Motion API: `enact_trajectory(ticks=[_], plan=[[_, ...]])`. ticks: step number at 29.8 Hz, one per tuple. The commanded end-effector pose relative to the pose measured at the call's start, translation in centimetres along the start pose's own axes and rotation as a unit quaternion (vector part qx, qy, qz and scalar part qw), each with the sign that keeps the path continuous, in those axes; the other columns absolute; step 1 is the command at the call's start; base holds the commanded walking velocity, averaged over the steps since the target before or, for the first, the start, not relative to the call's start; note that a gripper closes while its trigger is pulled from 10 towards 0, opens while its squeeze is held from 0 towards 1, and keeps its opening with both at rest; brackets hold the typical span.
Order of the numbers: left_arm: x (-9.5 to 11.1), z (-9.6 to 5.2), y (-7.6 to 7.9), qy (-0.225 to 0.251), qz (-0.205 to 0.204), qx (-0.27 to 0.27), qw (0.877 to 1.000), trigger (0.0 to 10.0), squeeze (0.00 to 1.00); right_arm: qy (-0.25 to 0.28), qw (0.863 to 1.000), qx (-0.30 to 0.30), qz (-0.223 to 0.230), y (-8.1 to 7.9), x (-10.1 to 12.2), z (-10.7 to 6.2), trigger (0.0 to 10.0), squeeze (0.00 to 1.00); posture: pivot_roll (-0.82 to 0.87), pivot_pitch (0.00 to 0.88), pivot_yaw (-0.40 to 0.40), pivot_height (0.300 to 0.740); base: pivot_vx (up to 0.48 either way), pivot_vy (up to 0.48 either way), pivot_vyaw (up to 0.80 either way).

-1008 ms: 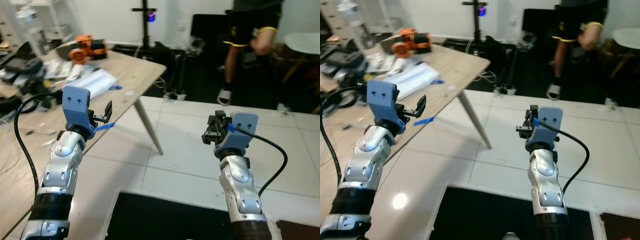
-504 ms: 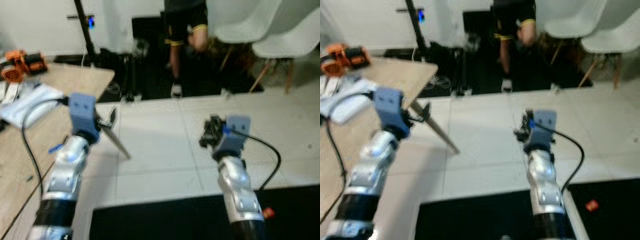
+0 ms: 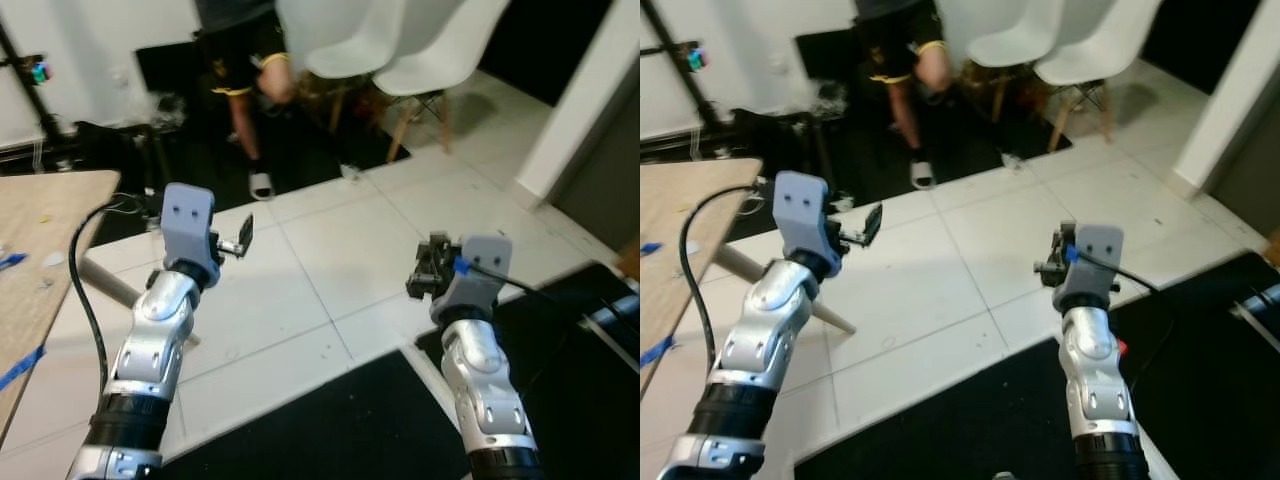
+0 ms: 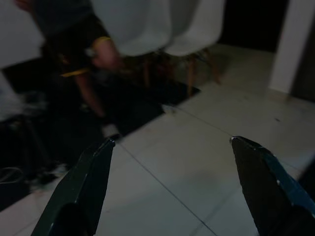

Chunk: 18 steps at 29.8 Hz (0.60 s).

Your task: Picking trash to rubbish bin

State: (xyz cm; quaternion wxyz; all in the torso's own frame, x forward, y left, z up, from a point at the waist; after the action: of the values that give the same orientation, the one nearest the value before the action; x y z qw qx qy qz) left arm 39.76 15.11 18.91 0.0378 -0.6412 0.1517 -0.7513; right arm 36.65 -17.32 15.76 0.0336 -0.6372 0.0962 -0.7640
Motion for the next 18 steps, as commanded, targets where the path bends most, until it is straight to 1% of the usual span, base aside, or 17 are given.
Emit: enact_trajectory(ticks=[1,8,11,18], plan=[[-1.19,-0.24,0.01,-0.02,0.006,-0.003,1.0,10.0,0.0,-0.013,1.0,-0.002,0.002,-0.11,-0.68,-0.49,10.0,0.0,-0.02,0.137,0.097,0.74,0.0,0.0,-0.8],[-0.99,-0.28,0.49,-0.015,0.005,-0.013,1.0,10.0,0.0,-0.018,1.0,-0.004,0.004,-0.11,-1.03,-0.88,10.0,0.0,-0.02,0.132,0.097,0.74,0.0,0.0,-0.8],[-1.27,-0.47,0.87,-0.017,0.018,-0.026,0.999,10.0,0.0,-0.021,1.0,-0.004,0.004,-0.09,-1.23,-1.01,10.0,0.0,-0.02,0.131,0.096,0.74,0.0,0.0,-0.8],[-1.53,-0.65,0.37,-0.021,0.016,-0.017,0.999,10.0,0.0,-0.028,1.0,-0.005,0.001,0.03,-1.59,-1.14,10.0,0.0,-0.02,0.126,0.093,0.74,0.0,0.0,-0.8]])
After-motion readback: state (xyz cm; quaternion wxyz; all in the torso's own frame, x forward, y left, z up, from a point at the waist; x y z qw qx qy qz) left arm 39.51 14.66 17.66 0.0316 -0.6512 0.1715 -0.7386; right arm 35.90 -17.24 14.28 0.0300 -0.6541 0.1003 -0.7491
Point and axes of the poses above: a point about 5 cm out from each wrist's last joint towards the gripper, its own z axis pointing out of the wrist towards the gripper, its own x axis along the axis of the wrist's last joint, y = z × x, the point moved 6 cm from there along z, pointing out of the wrist towards the gripper, and after that the axes turned 10 degrees about z, right-handed, at the moved point
